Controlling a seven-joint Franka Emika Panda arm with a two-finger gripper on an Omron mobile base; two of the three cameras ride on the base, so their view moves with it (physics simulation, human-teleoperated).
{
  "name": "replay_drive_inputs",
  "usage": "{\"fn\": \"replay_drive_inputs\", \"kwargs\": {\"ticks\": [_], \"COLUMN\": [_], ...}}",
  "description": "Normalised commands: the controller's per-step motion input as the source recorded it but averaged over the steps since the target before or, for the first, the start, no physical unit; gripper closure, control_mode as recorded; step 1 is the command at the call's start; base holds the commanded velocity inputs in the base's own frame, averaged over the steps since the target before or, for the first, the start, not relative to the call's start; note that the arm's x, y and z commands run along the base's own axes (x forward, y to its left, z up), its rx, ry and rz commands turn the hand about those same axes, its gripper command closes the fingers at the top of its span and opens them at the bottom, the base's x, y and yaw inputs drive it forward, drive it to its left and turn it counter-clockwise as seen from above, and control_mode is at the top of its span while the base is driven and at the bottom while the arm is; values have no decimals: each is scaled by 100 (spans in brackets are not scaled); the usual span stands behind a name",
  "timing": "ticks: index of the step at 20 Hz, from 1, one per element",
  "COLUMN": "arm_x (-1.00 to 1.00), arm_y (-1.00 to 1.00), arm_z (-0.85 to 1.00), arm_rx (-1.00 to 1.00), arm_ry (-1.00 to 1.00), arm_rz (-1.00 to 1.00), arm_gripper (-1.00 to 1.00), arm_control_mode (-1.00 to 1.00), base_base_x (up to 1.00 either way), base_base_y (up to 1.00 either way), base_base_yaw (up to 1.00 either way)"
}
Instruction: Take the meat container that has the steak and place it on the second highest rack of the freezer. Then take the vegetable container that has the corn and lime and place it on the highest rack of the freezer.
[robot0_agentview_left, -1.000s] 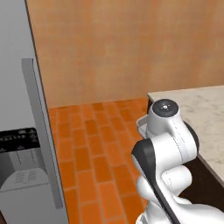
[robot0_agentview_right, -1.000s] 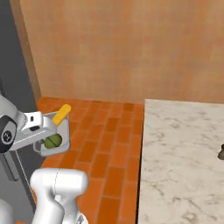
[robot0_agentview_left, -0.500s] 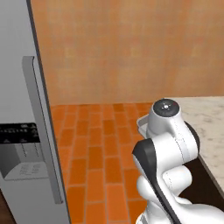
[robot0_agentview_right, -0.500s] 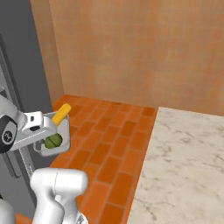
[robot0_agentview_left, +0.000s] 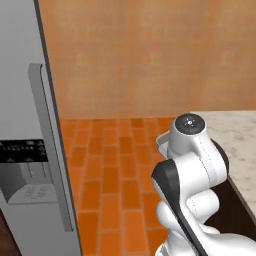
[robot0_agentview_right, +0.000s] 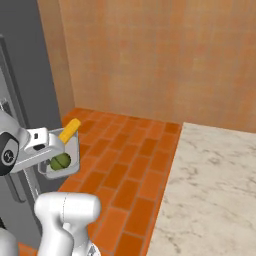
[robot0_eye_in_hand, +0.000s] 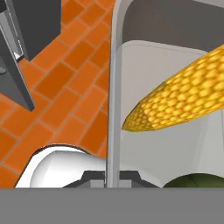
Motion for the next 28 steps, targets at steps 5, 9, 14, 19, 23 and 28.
{"fn": "replay_drive_inputs", "kwargs": {"ticks": [5,9,14,19,23,28], "arm_x": [0,0,0,0,0,0], "arm_y": [0,0,0,0,0,0], "arm_z": [0,0,0,0,0,0], "arm_rx": [0,0,0,0,0,0], "arm_ry": [0,0,0,0,0,0], "arm_rz": [0,0,0,0,0,0], "arm_gripper": [100,100,100,100,100,100], "arm_control_mode": [100,100,100,100,100,100], "base_base_x": [7,17,92,100,100,100], "base_base_y": [-62,-70,-54,-36,-26,0], "base_base_yaw": [-23,-24,-2,0,0,-2]}}
